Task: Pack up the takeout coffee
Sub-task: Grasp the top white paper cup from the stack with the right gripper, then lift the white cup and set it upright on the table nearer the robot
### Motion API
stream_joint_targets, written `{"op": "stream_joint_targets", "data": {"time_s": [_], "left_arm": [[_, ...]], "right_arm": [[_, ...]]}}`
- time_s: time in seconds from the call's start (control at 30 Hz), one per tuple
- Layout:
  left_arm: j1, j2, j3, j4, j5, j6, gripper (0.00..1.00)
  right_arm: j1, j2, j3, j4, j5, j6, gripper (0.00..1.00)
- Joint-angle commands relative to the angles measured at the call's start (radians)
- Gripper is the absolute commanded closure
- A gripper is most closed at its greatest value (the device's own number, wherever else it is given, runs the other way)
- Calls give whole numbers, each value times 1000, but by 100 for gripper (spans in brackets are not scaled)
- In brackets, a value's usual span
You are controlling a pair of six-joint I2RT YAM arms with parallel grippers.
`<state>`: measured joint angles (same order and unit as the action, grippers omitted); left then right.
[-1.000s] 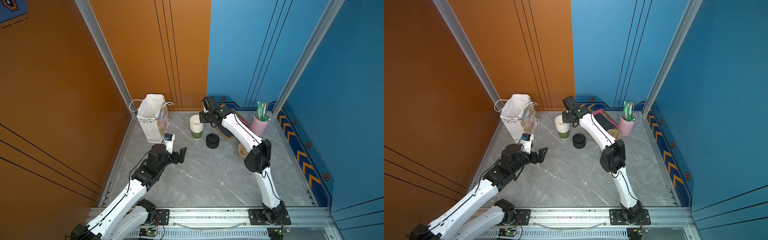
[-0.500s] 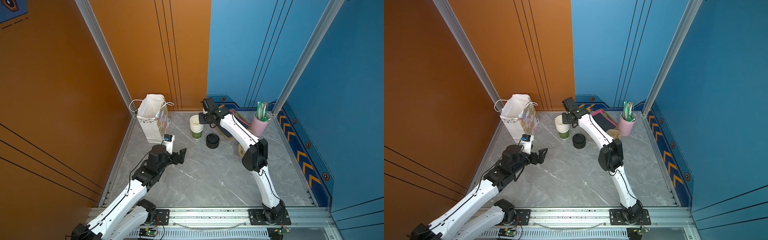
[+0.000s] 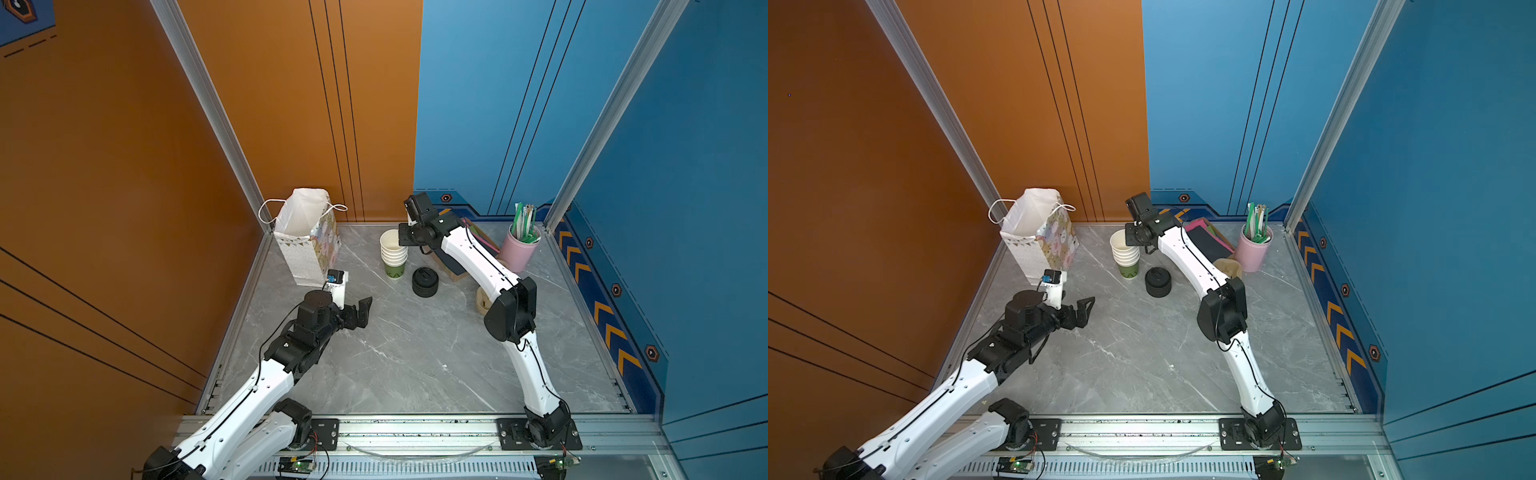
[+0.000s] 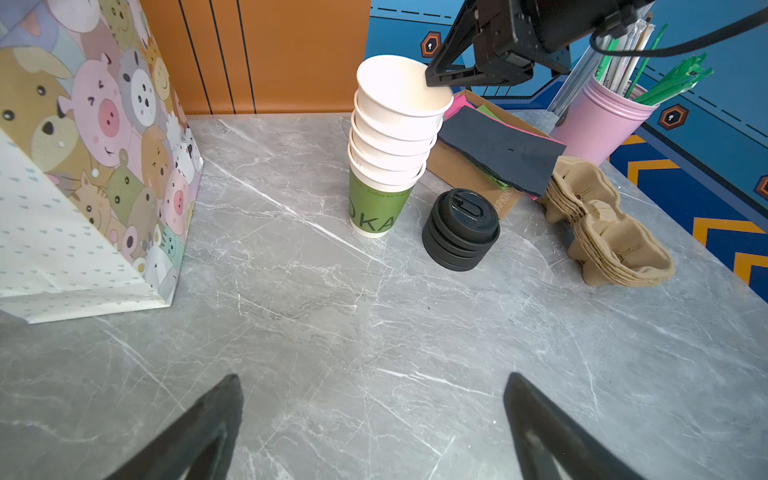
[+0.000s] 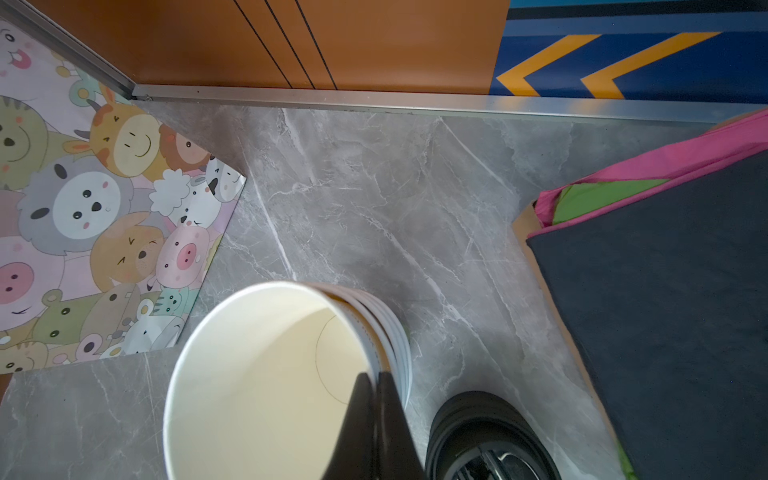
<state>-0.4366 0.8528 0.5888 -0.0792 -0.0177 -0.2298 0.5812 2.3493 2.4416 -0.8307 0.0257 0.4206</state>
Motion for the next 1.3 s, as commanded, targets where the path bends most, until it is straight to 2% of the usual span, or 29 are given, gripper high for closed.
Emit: {"op": "stream_joint_targets", "data": {"time_s": [0.0, 0.53, 0.9, 1.07, 1.27], "left_arm": [[9, -3, -12, -4, -20, -9, 2], [10, -4, -15, -4, -19, -13, 2], [9, -10, -12, -5, -14, -14, 2], [8, -26, -8, -15, 3, -17, 2], [7, -64, -7, -17, 45, -25, 2]], "right_arm": [[-9, 2, 38, -22, -16, 17, 100], [-19, -78, 84, -22, -35, 23, 100], [-21, -225, 91, -10, -66, 4, 100], [-13, -371, -7, -11, -102, -40, 100], [13, -573, -278, -9, -145, -111, 100]]}}
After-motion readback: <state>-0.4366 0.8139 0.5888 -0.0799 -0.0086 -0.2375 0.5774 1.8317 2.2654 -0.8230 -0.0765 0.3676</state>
